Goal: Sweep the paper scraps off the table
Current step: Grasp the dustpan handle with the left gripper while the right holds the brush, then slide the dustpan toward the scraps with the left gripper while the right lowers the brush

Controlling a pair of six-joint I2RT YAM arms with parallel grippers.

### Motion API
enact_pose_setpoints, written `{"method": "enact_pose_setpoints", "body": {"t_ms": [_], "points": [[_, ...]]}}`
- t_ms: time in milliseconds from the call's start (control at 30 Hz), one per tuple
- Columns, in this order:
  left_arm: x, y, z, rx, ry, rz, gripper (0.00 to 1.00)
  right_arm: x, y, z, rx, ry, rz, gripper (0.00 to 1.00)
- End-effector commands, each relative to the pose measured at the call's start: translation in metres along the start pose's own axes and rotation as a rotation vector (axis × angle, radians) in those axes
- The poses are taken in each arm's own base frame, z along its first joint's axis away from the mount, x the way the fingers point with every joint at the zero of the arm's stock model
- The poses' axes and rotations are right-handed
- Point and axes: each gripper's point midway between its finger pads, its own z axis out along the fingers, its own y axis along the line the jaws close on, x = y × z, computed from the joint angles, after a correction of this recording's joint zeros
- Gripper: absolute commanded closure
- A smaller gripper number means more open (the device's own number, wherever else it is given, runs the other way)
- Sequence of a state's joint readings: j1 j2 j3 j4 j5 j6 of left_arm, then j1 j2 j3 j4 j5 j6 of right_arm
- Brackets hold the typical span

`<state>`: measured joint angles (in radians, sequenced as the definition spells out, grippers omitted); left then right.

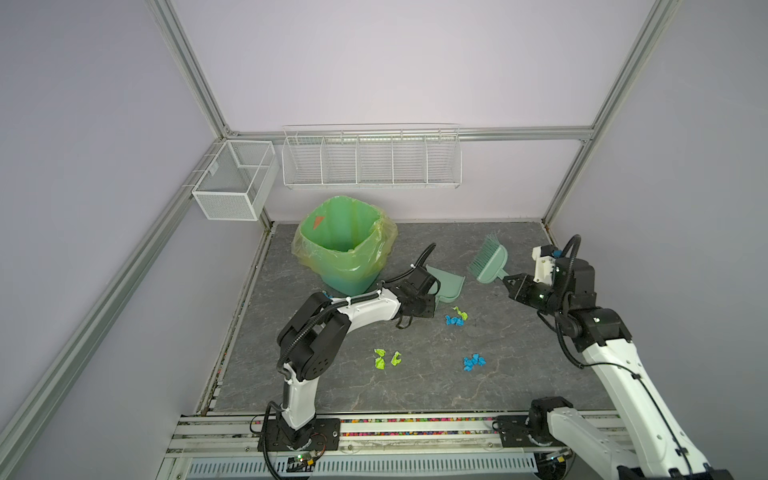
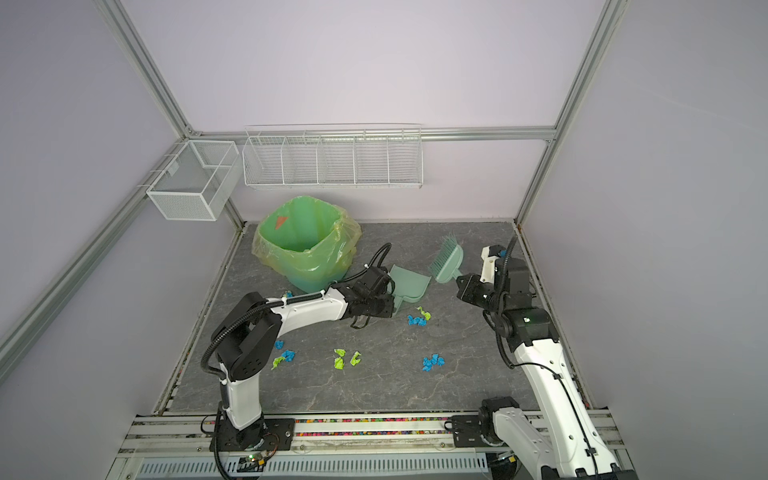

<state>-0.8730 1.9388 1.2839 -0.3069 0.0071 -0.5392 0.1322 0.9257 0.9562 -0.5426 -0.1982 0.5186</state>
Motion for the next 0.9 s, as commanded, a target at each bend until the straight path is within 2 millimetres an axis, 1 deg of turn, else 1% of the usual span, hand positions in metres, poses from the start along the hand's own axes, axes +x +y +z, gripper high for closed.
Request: {"method": "enact_pose_setpoints", "body": {"t_ms": [0, 100, 333, 433, 467, 567, 700, 767, 867], "points": [[-0.002, -0.002, 0.004, -0.021, 0.005, 0.024, 0.78, -0.005, 0.0, -0.004, -0.004, -0.036, -0.017, 0.93], [0.0, -0.003, 0.005, -0.022, 0.009, 0.028, 0.79, -0.006, 0.001, -0.005, -0.004, -0.038, -0.017, 0.94], [-0.001, -0.004, 0.006, -0.027, 0.011, 0.031, 0.89, -0.008, 0.002, -0.007, -0.005, -0.046, -0.023, 0.93], [-0.002, -0.004, 0.005, -0.03, 0.009, 0.031, 0.96, -0.007, 0.002, -0.007, -0.003, -0.045, -0.023, 0.93], [-0.003, -0.004, 0.004, -0.03, 0.007, 0.033, 1.0, -0.007, 0.001, -0.007, -0.002, -0.044, -0.023, 0.93], [-0.004, -0.006, 0.001, -0.031, 0.009, 0.036, 1.0, -0.007, 0.001, -0.007, 0.0, -0.044, -0.024, 0.94], [-0.014, -0.012, -0.014, -0.027, 0.001, 0.046, 1.0, -0.006, 0.0, -0.008, 0.006, -0.037, -0.033, 0.94], [-0.02, -0.014, -0.025, -0.034, -0.003, 0.059, 1.0, -0.005, -0.001, -0.009, 0.022, -0.029, -0.038, 0.94], [-0.031, -0.02, -0.05, -0.04, -0.006, 0.086, 1.0, -0.004, -0.006, -0.012, 0.062, -0.001, -0.055, 0.93]]}}
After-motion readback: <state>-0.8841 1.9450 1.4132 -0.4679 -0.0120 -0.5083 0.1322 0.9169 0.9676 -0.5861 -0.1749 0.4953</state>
